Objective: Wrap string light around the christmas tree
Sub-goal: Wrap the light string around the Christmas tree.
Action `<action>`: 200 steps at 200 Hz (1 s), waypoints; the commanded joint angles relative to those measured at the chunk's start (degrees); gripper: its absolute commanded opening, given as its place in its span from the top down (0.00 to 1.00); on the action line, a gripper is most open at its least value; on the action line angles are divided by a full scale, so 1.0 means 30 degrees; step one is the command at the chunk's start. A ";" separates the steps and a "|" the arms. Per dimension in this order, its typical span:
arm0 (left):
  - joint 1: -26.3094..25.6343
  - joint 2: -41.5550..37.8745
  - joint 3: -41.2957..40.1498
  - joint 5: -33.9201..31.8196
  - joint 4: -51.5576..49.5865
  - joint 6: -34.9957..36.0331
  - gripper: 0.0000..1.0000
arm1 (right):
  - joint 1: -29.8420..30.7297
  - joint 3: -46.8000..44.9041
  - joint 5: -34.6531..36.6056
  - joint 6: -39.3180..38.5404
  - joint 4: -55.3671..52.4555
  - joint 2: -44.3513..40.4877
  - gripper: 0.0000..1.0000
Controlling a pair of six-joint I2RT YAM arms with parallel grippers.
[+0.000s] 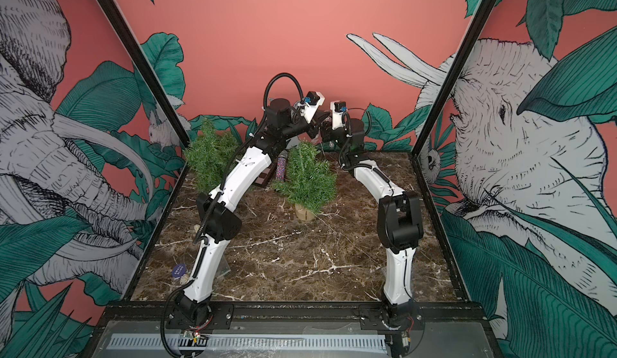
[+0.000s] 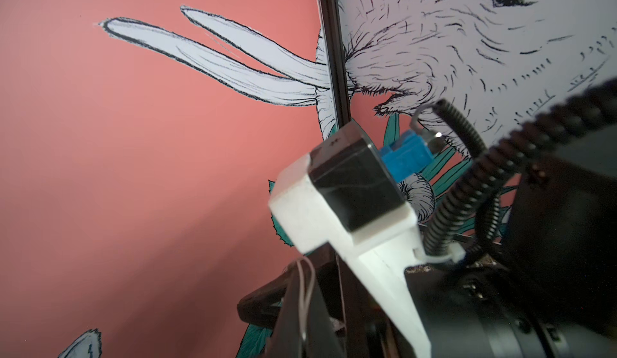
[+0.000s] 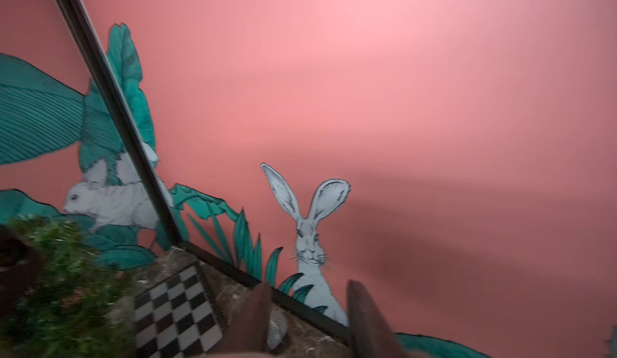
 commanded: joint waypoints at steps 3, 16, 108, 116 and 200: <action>-0.0167 -0.1969 -0.0490 -0.0557 -0.1486 0.1242 0.82 | -0.0171 0.0180 0.2460 -0.0174 0.1566 -0.0717 0.91; -0.0112 -0.2599 -0.0881 -0.1898 -0.2027 0.1883 0.63 | -0.0418 0.0212 0.2750 0.0108 0.1639 -0.0975 0.98; 0.1721 -1.2640 -1.2954 -1.1398 -0.5573 -0.3698 0.46 | -0.0085 0.1317 0.1015 0.1275 0.0375 -0.1548 1.00; 0.1720 -1.3891 -1.4896 -1.1873 -0.5643 -0.5193 0.50 | 0.0054 0.1247 0.0994 0.1198 0.0264 -0.1551 1.00; -0.5875 -1.9986 -3.3359 -1.3776 0.2764 -1.8448 0.54 | 0.0729 0.2115 0.0443 0.0174 -0.1332 -0.1460 1.00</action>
